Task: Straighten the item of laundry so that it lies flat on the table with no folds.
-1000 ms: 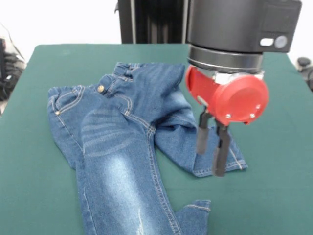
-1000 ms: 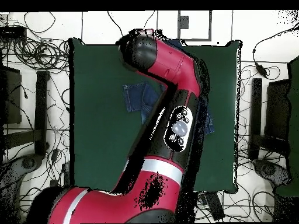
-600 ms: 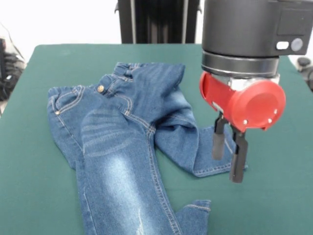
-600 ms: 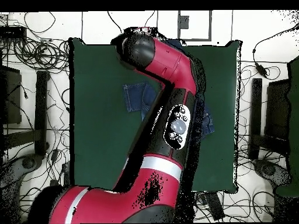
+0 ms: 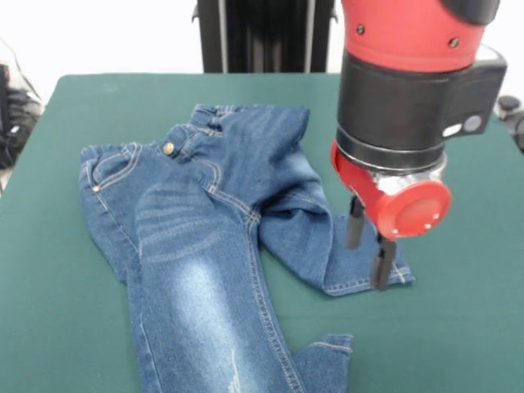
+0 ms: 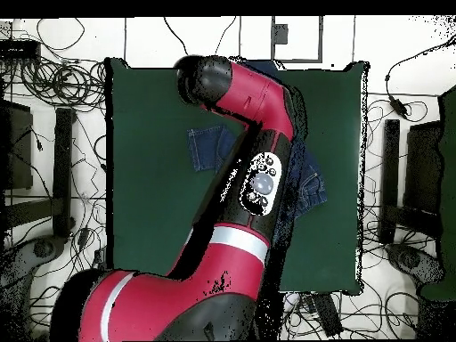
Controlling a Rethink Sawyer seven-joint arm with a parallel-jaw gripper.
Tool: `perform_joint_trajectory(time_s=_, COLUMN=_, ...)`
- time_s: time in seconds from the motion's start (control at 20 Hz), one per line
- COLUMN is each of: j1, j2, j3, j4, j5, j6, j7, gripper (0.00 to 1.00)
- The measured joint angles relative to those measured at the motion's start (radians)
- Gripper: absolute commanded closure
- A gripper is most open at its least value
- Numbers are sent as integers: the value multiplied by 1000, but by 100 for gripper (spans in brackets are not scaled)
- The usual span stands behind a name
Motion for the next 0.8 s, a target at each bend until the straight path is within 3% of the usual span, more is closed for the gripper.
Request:
perform_joint_trajectory(time_s=0.3, j1=0, j2=21, j3=-37, j4=6, j5=-34, j6=89, j7=0, gripper=0)
perform_joint_trajectory(time_s=0.8, j1=1, j2=25, j3=-48, j4=32, j5=-38, j6=91, j7=0, gripper=0)
